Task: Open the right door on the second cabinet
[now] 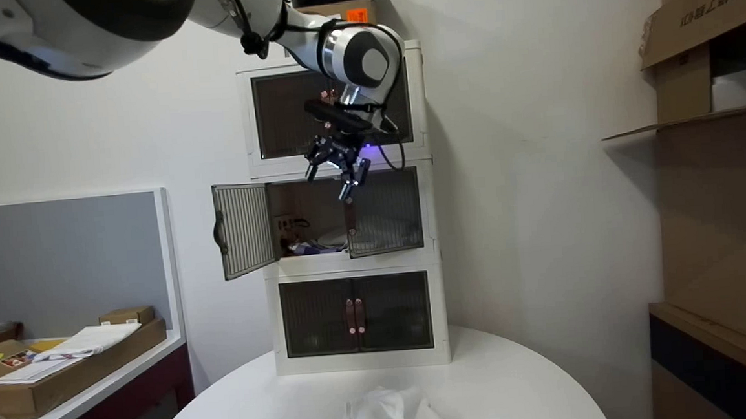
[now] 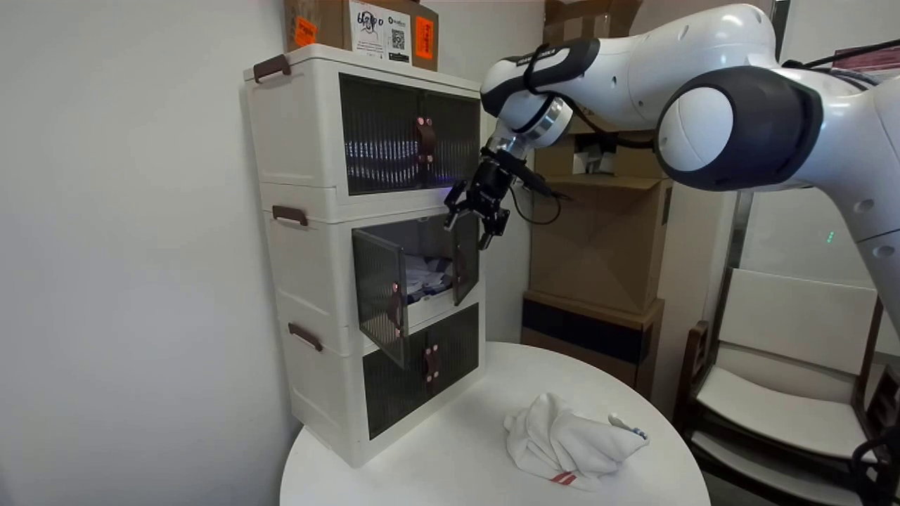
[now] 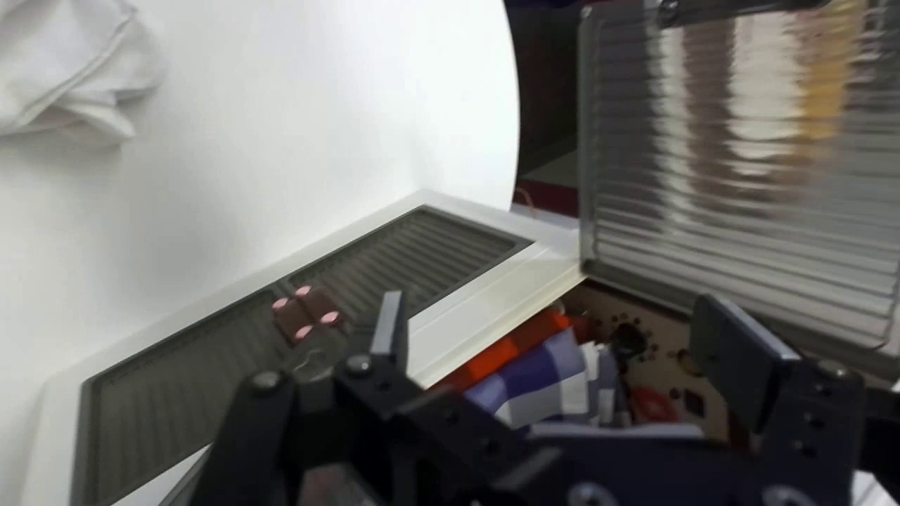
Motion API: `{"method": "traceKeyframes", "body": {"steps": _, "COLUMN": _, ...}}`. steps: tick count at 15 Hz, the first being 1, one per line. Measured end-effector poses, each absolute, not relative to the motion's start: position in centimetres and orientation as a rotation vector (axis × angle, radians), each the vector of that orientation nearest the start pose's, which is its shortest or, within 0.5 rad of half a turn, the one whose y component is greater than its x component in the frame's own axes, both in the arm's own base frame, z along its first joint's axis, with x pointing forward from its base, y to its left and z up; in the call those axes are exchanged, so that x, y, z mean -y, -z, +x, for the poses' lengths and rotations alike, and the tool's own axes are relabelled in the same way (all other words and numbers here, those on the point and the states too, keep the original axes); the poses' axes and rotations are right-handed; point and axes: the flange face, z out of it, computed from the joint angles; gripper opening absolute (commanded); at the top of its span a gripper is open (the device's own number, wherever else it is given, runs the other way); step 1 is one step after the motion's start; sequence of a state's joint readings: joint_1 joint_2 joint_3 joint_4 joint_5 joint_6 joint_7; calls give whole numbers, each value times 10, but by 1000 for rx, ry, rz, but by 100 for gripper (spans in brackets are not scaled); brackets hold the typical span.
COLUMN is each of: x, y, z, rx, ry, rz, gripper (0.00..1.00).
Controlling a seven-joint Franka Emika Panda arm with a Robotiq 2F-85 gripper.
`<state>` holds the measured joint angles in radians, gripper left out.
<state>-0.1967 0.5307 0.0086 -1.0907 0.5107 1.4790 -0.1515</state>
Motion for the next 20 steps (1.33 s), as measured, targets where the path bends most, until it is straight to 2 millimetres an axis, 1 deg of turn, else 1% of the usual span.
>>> {"method": "traceKeyframes", "body": {"steps": 1, "x": 69, "y": -530, "z": 685, "rx": -4, "ry": -100, "rz": -2575, "gripper": 100}}
{"method": "traceKeyframes", "body": {"steps": 3, "x": 61, "y": -544, "z": 684, "rx": 32, "ry": -94, "rz": -2569, "gripper": 100}}
{"method": "traceKeyframes", "body": {"steps": 5, "x": 56, "y": -554, "z": 684, "rx": 52, "ry": -72, "rz": -2601, "gripper": 100}}
{"method": "traceKeyframes", "body": {"steps": 8, "x": 54, "y": -561, "z": 687, "rx": 66, "ry": -41, "rz": -2693, "gripper": 100}}
{"method": "traceKeyframes", "body": {"steps": 11, "x": 52, "y": -561, "z": 693, "rx": 75, "ry": 1, "rz": -2803, "gripper": 100}}
{"method": "traceKeyframes", "body": {"steps": 15, "x": 49, "y": -553, "z": 705, "rx": 85, "ry": 58, "rz": -2903, "gripper": 100}}
{"method": "traceKeyframes", "body": {"steps": 20, "x": 60, "y": -543, "z": 723, "rx": 59, "ry": 178, "rz": -2969, "gripper": 100}}
